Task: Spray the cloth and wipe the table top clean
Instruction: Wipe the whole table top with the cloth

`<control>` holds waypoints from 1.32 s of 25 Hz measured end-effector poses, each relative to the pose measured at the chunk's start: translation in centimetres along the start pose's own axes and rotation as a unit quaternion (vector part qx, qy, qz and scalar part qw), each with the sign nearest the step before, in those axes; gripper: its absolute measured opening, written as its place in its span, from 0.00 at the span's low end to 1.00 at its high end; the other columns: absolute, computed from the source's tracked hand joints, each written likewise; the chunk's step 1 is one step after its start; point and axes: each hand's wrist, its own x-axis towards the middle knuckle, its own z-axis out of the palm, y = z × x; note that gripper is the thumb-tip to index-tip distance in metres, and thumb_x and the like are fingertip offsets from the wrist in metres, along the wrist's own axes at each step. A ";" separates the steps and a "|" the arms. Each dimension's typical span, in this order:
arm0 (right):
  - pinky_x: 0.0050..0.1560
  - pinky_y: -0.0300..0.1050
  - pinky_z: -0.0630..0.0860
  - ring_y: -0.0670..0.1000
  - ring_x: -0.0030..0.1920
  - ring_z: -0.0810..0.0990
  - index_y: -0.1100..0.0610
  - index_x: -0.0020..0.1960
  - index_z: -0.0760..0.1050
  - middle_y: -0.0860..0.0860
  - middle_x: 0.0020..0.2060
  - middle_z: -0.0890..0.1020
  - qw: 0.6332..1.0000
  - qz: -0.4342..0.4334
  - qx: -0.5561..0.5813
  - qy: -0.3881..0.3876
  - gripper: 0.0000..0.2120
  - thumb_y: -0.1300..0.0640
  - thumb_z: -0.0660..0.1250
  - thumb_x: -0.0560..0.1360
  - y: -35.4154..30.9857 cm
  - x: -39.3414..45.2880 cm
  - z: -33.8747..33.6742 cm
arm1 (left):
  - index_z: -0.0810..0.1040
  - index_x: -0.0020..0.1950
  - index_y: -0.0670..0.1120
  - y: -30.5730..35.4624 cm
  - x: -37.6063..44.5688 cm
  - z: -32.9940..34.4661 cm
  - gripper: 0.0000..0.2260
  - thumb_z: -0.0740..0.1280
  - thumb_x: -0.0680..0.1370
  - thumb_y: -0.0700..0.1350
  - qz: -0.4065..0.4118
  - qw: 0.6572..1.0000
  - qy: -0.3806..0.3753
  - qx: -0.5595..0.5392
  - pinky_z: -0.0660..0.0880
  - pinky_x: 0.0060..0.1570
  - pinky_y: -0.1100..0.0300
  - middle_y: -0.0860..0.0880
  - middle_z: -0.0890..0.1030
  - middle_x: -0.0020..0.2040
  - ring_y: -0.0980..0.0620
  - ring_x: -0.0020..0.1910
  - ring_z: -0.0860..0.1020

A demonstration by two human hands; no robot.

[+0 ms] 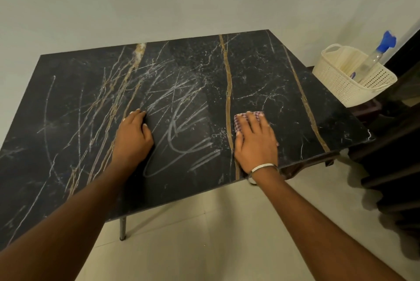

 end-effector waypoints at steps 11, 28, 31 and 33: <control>0.74 0.55 0.58 0.56 0.75 0.57 0.50 0.74 0.61 0.51 0.74 0.64 1.000 -0.018 0.007 -0.008 0.23 0.49 0.53 0.80 3.9 -2.3 -0.7 | 0.65 0.74 0.41 -0.7 -2.3 -0.4 0.21 0.56 0.81 0.43 0.021 1.000 0.011 0.019 0.59 0.74 0.49 0.43 0.67 0.74 0.45 0.73 0.64; 0.73 0.58 0.59 0.56 0.76 0.55 0.50 0.75 0.58 0.51 0.75 0.61 1.000 0.001 -0.006 -0.011 0.24 0.49 0.51 0.80 -1.1 -4.2 0.0 | 0.67 0.72 0.40 -3.4 -2.2 -2.7 0.19 0.58 0.81 0.41 0.056 0.998 0.006 0.004 0.59 0.72 0.53 0.42 0.68 0.73 0.45 0.72 0.65; 0.74 0.57 0.56 0.57 0.76 0.53 0.50 0.76 0.57 0.51 0.76 0.60 1.000 -0.008 0.002 -0.017 0.25 0.48 0.49 0.80 -4.8 -5.0 0.2 | 0.68 0.71 0.38 -5.3 -2.0 -4.0 0.19 0.58 0.81 0.40 0.040 0.999 0.010 0.007 0.61 0.71 0.51 0.40 0.69 0.71 0.43 0.70 0.67; 0.75 0.56 0.54 0.57 0.77 0.52 0.50 0.76 0.56 0.51 0.76 0.60 0.999 -0.027 0.016 -0.021 0.25 0.48 0.48 0.80 -8.5 -6.0 0.7 | 0.67 0.71 0.38 -6.0 -1.9 -4.5 0.19 0.58 0.81 0.41 0.031 0.999 0.012 0.010 0.62 0.71 0.50 0.39 0.69 0.71 0.42 0.70 0.67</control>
